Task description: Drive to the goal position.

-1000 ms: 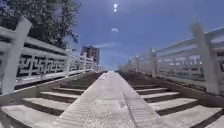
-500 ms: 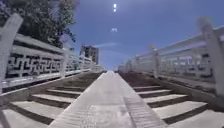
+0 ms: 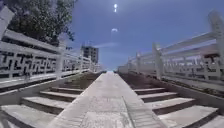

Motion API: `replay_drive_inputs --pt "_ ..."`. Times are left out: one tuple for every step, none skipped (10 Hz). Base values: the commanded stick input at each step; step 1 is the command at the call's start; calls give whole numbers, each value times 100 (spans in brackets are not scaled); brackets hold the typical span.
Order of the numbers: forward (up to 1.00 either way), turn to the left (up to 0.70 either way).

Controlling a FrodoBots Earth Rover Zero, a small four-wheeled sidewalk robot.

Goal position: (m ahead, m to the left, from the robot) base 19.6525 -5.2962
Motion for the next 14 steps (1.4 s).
replay_drive_inputs --pt "45 0" --pt "45 0" --pt "45 0" --pt "45 0" --pt "45 0" --pt "45 0" --pt "45 0" --pt "45 0" --pt "45 0" --pt "45 0" --pt "45 0" --pt "45 0" --pt "45 0" --pt "45 0"
